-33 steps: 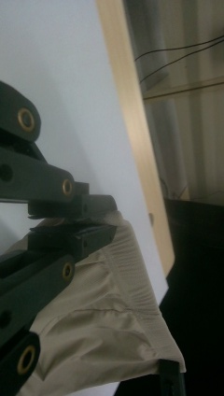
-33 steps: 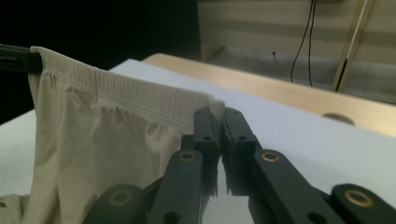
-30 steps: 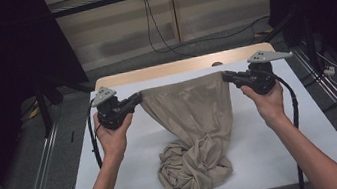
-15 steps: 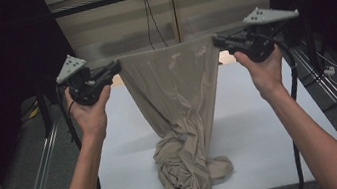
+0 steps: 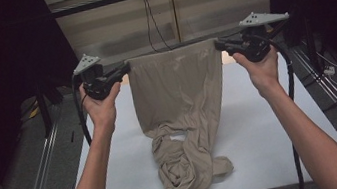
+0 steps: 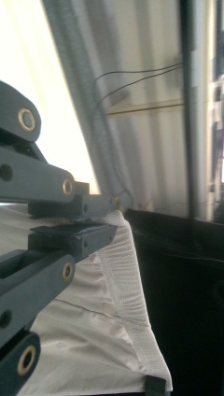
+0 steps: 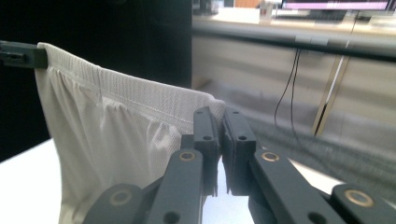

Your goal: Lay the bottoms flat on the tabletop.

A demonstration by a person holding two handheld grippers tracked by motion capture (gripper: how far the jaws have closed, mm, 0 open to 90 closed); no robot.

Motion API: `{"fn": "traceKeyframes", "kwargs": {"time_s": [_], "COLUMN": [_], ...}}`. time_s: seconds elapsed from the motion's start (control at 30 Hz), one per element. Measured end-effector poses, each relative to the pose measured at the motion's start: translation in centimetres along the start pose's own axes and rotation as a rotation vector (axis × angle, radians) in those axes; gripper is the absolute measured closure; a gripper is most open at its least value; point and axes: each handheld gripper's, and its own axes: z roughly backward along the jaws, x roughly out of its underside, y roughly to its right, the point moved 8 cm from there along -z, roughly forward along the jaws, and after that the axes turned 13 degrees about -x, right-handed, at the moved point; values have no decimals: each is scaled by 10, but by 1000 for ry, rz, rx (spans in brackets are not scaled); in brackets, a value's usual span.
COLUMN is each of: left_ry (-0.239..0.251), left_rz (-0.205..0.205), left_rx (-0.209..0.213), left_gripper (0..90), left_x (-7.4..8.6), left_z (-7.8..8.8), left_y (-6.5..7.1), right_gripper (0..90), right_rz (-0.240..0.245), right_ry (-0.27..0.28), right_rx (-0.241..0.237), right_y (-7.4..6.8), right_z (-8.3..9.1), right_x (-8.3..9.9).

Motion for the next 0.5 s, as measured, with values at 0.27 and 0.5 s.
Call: {"fn": "traceKeyframes", "kwargs": {"time_s": [0.27, 0.5], "left_ry": [-93, -114], "left_rz": [-3, 11], "left_rx": [7, -20], "left_gripper": [853, 851], "left_x": [36, 46], "left_z": [-35, -65], "left_y": [0, -7], "right_gripper": [851, 850], "right_rz": [-51, -71], "right_ry": [-48, -74], "right_rx": [9, 48], "right_y": [23, 44], "right_z": [-11, -27], "right_x": [40, 50]}}
